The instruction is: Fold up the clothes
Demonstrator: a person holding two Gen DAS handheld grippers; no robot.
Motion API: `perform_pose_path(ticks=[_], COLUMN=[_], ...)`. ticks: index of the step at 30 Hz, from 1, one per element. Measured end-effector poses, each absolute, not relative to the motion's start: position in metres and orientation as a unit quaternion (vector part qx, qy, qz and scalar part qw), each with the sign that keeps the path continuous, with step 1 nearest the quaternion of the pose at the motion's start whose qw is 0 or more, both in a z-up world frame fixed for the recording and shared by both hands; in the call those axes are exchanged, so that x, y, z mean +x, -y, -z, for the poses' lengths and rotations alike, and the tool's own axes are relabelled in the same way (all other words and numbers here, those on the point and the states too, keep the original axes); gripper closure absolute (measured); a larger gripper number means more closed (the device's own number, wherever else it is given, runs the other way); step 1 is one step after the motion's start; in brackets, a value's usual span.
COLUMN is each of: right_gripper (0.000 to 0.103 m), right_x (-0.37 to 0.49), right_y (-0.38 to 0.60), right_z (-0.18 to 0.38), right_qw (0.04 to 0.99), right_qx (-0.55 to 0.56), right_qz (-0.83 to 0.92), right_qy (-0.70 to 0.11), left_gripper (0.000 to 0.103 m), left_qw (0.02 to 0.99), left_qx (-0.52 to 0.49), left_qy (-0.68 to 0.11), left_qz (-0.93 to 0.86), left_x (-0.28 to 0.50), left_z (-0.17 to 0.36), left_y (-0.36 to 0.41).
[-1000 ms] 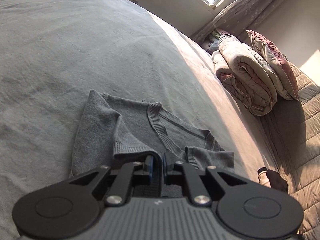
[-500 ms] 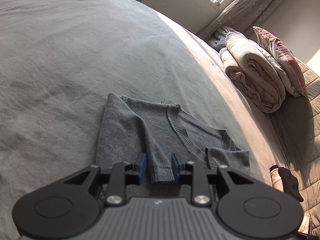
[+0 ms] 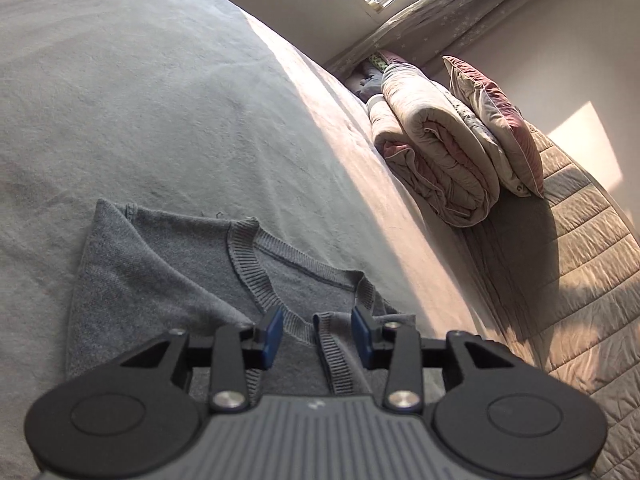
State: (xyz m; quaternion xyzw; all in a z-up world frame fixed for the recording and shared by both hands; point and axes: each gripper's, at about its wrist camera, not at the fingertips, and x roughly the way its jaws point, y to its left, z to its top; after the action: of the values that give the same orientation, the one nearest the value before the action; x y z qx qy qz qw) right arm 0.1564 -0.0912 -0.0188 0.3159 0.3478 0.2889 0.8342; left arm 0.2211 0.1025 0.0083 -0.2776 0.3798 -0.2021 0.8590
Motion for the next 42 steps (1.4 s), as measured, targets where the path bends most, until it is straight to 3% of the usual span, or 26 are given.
perform_pose_path(ticks=[4,10,14,16,23,24,27,29,32,33,34,36,42], right_gripper=[0.068,0.076,0.071,0.063,0.063,0.063,0.063,0.068,0.077,0.086,0.094,0.097,0.098], right_x=[0.157,0.158,0.157,0.154,0.174,0.182,0.209,0.226,0.242,0.244,0.246,0.245,0.246], right_y=[0.094,0.098,0.105,0.106,0.114,0.115,0.115,0.113,0.113,0.112,0.111,0.110,0.114], right_z=[0.023,0.027,0.025,0.022,0.019,0.021,0.026,0.028,0.024,0.020,0.016,0.006,-0.013], right_qw=[0.826,0.817,0.807,0.808,0.796,0.787,0.777,0.773,0.785,0.798,0.810,0.838,0.867], right_qx=[0.325,0.343,0.374,0.383,0.410,0.421,0.440,0.447,0.438,0.421,0.404,0.363,0.319], right_qz=[-0.293,-0.292,-0.282,-0.274,-0.228,-0.228,-0.225,-0.217,-0.195,-0.186,-0.176,-0.165,-0.163], right_qy=[-0.354,-0.359,-0.360,-0.355,-0.383,-0.390,-0.389,-0.393,-0.392,-0.389,-0.386,-0.373,-0.345], left_gripper=[0.063,0.059,0.055,0.049,0.048,0.049,0.065,0.070,0.092,0.097,0.098,0.098,0.099], left_qw=[0.885,0.902,0.918,0.927,0.934,0.936,0.935,0.930,0.922,0.921,0.921,0.924,0.934], left_qx=[-0.213,-0.115,-0.056,-0.015,0.110,0.124,0.160,0.184,0.216,0.223,0.224,0.219,0.158], left_qy=[-0.378,-0.390,-0.361,-0.338,-0.298,-0.288,-0.277,-0.276,-0.274,-0.274,-0.271,-0.265,-0.267], left_qz=[0.170,0.144,0.155,0.162,0.162,0.161,0.152,0.157,0.165,0.166,0.166,0.167,0.176], left_x=[0.186,0.125,0.096,0.090,0.085,0.083,0.087,0.088,0.089,0.089,0.089,0.087,0.092], left_z=[-0.013,-0.003,0.004,0.011,0.030,0.032,0.030,0.029,0.028,0.028,0.025,0.019,0.005], left_y=[-0.123,-0.136,-0.119,-0.109,-0.075,-0.071,-0.060,-0.049,-0.034,-0.031,-0.029,-0.028,-0.037])
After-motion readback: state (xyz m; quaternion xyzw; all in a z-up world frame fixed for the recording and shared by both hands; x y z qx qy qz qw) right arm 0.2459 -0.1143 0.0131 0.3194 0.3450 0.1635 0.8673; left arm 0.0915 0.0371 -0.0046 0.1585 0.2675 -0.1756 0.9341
